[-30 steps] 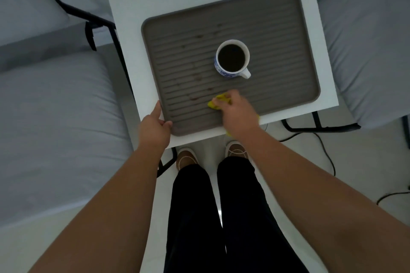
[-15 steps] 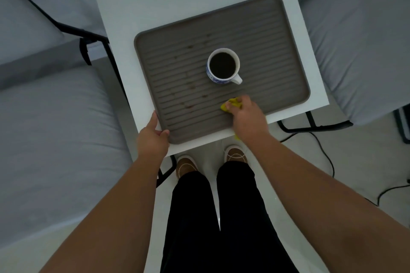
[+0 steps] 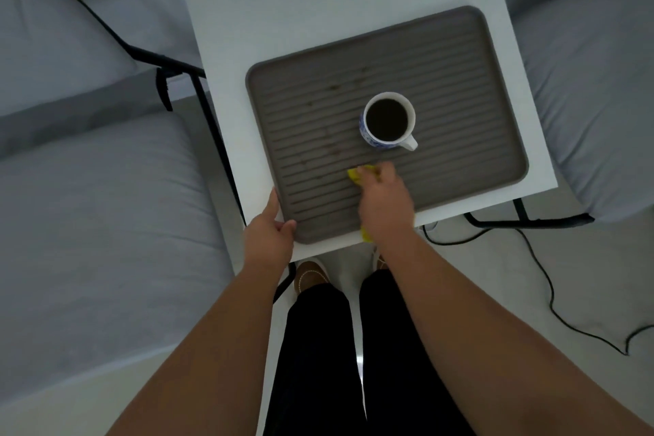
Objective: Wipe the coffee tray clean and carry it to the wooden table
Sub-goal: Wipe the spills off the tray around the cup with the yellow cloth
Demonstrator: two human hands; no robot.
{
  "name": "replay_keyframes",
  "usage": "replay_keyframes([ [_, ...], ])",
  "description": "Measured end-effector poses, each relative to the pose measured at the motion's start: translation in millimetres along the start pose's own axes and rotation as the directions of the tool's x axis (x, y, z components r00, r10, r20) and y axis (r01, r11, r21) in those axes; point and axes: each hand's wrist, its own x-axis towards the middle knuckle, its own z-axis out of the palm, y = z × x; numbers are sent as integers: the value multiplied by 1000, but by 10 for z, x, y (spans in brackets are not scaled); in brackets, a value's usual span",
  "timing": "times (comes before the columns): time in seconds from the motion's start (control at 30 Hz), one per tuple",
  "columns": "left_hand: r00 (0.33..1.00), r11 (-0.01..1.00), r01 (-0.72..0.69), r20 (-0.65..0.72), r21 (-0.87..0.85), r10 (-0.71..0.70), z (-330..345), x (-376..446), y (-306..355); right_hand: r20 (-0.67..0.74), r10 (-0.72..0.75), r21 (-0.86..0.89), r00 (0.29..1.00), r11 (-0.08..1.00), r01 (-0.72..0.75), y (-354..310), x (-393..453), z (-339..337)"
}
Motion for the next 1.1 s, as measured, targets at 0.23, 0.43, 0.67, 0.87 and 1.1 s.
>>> replay_keyframes([
  [0.23, 1000, 999, -10, 19, 51, 9, -37, -51, 98, 32, -172, -10, 985, 985, 172, -594, -107, 101],
  [0.43, 999, 999, -17, 40, 51, 15, -56, -32, 48, -193, 19, 33, 981, 999, -13, -100, 28, 24],
  [0.67, 998, 998, -39, 57, 53, 36, -65, -40, 88, -51, -323, -26, 945, 946, 322, -659, -110, 186],
  [0.87, 998, 999, -34, 58, 19, 33, -74, -12, 39, -159, 79, 108, 984, 992, -62, -525, 292, 79],
  [1.1, 997, 1000, -20, 73, 19, 19, -75, -17, 61, -30, -303, -41, 952, 952, 302, -656, 258, 72],
])
